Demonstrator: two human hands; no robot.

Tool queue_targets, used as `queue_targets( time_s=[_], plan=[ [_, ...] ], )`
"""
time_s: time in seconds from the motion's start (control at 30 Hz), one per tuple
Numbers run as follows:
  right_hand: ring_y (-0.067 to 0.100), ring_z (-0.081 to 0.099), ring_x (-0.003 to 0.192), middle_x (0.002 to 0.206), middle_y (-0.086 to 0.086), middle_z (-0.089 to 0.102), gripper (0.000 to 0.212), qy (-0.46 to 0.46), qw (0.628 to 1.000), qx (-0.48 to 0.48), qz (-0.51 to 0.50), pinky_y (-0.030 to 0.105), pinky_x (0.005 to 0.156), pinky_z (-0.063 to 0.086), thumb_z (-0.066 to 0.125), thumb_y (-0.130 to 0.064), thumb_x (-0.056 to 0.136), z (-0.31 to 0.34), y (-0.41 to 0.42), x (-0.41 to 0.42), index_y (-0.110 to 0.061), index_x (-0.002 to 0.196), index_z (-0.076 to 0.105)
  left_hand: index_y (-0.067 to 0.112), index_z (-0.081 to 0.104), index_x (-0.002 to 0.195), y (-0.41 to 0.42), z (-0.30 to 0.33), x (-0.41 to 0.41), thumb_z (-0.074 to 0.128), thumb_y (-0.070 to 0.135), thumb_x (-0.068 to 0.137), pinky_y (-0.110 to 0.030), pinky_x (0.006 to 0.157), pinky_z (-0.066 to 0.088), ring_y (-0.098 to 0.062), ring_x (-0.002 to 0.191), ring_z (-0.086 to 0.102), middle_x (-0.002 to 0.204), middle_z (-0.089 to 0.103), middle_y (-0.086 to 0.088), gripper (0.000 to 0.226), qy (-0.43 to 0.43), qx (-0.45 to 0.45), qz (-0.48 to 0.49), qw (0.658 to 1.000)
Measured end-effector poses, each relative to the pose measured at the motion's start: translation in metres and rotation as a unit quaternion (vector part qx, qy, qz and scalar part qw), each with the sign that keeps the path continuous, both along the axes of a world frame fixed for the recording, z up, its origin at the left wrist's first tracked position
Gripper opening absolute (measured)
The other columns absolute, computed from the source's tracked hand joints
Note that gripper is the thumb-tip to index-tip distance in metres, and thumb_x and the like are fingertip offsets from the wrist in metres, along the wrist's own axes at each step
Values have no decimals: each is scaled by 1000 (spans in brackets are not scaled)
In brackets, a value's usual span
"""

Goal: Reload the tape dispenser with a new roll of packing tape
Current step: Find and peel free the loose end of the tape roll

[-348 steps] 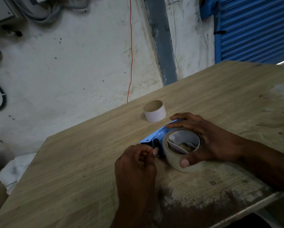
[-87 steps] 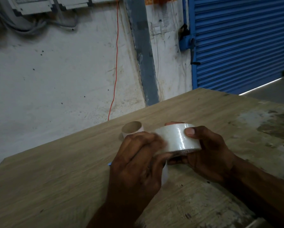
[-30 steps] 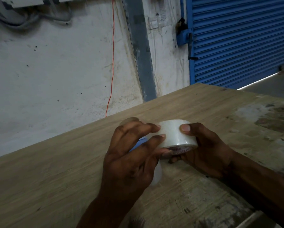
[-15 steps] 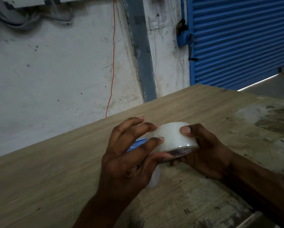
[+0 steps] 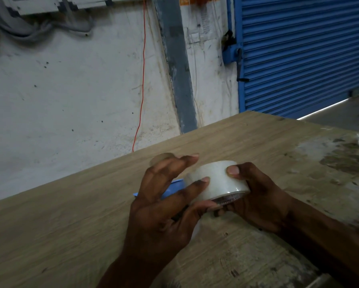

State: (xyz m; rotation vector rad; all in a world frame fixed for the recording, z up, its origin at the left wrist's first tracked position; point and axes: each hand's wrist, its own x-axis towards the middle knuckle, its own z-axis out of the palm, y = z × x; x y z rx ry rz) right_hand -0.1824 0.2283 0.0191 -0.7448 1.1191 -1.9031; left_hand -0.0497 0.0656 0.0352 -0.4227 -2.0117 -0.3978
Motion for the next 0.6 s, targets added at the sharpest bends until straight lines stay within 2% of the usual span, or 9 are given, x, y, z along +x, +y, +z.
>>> queue_targets(
  time_s=[0.17,0.23,0.3,0.37,0.4,0.47,0.5,0.53,0.6],
  plan=[
    [39,61,103,127,29,65,89,-2,1000,7,1,44,76,44,90,-52,52,0,0,1,-9,127,69,3,81,98,-2,0,1,90,19,78,-52,96,53,-39,128,58,128,68,-9,27,2,21,-3,1000],
    [40,60,105,131,31,63,93,-4,1000,10,-3,45,76,43,91,-52,51,1,0,1,-9,129,67,4,81,88,-2,1,1,88,20,82,-51,99,52,-35,129,59,124,70,-6,18,-2,31,-12,999],
    [41,60,104,132,32,62,99,-7,1000,14,-6,46,76,43,92,-51,48,1,0,3,-8,132,64,6,78,80,1,2,3,86,27,81,-48,98,53,-29,127,61,120,72,-4,23,-5,47,-22,999],
    [46,57,109,133,34,61,97,-1,1000,12,1,51,83,44,92,-51,49,1,1,4,-6,131,65,5,79,88,3,3,4,84,35,80,-41,98,55,-24,124,64,119,71,-5,31,-11,62,-23,998],
    [49,54,113,133,34,60,94,2,1000,11,2,59,92,42,92,-50,50,1,1,4,-6,129,67,5,79,98,3,3,4,84,37,79,-38,98,54,-22,123,65,122,70,-5,38,-15,63,-21,998],
    [52,51,119,132,34,60,87,5,1000,16,-3,73,109,24,91,-49,52,1,1,4,-7,125,71,6,77,111,1,1,3,85,35,79,-38,98,54,-24,122,65,126,68,-8,43,-10,47,-22,999],
    [51,51,120,132,34,61,85,5,1000,19,-5,73,111,20,91,-49,53,1,2,5,-8,125,71,6,77,110,0,0,2,86,33,79,-41,97,54,-27,122,64,126,68,-10,42,-1,38,-24,999],
    [50,52,119,131,33,62,85,4,1000,21,-6,72,109,23,91,-49,53,1,2,4,-9,125,71,5,78,107,-1,-2,1,88,30,78,-45,97,54,-30,122,64,124,69,-10,39,6,34,-24,999],
    [48,54,116,131,30,63,87,3,1000,24,-7,61,97,35,90,-50,55,1,1,4,-9,129,68,2,80,99,-2,-1,0,90,24,76,-50,97,53,-35,122,63,120,71,-10,33,11,36,-24,999]
  ],
)
